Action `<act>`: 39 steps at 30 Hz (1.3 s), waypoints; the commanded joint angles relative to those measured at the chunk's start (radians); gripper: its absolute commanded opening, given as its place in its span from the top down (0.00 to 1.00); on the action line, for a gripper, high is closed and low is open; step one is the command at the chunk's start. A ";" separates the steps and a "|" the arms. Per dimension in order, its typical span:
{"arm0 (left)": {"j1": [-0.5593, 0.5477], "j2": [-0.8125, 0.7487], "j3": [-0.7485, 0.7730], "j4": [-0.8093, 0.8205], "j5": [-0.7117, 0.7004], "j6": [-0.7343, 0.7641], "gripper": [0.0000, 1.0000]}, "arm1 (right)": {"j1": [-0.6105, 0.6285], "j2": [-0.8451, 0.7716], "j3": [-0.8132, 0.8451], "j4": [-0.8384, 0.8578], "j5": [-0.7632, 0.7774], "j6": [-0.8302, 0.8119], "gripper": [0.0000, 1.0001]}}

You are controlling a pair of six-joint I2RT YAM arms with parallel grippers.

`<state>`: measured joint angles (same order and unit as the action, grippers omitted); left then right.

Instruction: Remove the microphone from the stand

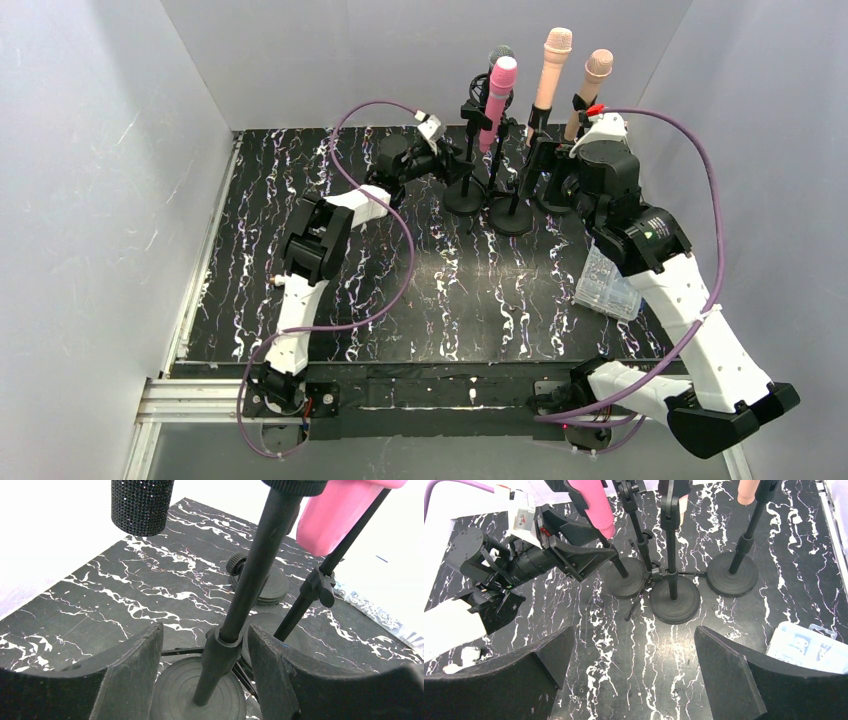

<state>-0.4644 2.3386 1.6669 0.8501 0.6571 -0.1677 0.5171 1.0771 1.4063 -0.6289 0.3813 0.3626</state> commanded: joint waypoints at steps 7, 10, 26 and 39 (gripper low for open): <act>-0.027 0.032 0.062 0.047 0.004 0.000 0.47 | -0.004 -0.003 0.023 0.018 -0.021 -0.006 0.00; -0.032 0.039 0.065 0.051 -0.009 -0.001 0.50 | -0.004 -0.007 0.020 0.018 -0.021 -0.004 0.00; -0.038 -0.018 -0.044 0.042 -0.071 0.116 1.00 | -0.003 -0.025 -0.008 0.023 -0.030 0.001 0.00; -0.007 -0.250 -0.348 0.042 -0.166 0.267 1.00 | -0.003 -0.037 -0.062 0.050 -0.054 0.016 0.00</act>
<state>-0.4938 2.2047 1.3987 0.9119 0.5091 0.0399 0.5171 1.0615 1.3624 -0.6270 0.3439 0.3698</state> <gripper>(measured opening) 0.281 0.997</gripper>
